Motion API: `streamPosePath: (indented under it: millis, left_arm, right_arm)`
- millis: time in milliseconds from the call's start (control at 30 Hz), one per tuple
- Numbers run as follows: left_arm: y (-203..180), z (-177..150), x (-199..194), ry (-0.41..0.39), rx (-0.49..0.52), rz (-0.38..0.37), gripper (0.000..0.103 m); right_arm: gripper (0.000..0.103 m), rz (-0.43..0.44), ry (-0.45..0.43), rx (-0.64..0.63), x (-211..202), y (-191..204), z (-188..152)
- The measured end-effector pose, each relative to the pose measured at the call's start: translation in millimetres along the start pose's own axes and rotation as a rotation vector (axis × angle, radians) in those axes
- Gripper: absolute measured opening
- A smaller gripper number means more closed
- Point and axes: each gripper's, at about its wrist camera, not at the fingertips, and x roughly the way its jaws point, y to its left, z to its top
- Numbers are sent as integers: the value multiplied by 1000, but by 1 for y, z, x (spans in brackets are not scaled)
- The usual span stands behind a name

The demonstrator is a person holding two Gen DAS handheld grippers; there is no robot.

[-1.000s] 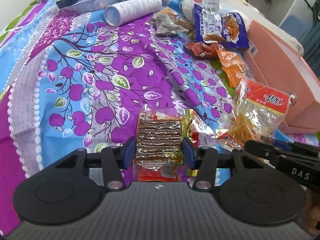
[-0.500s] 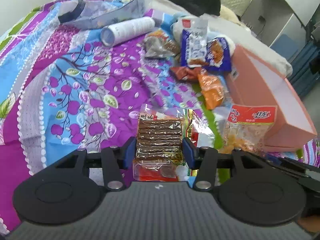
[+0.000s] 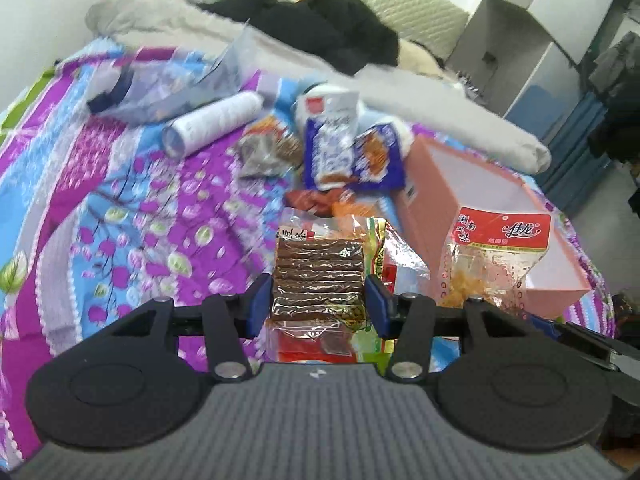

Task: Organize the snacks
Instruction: 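Carry both held packets over the pink box with both tools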

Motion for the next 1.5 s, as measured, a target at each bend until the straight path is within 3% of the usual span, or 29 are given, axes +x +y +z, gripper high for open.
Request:
streamPosePath:
  millis: [433, 733, 1067, 1500]
  left_arm:
    - [-75, 38, -23, -79, 119, -119, 56]
    - [-122, 50, -6, -58, 182, -200, 56]
    - [-170, 73, 57, 7, 224, -249, 56]
    - [-232, 98, 174, 114, 293, -268, 56]
  right_arm:
    - [26, -76, -138, 31, -55, -27, 29]
    - [26, -155, -172, 86, -70, -61, 31]
    - [26, -219, -168, 139, -58, -116, 45]
    - [26, -274, -81, 216, 4, -198, 61]
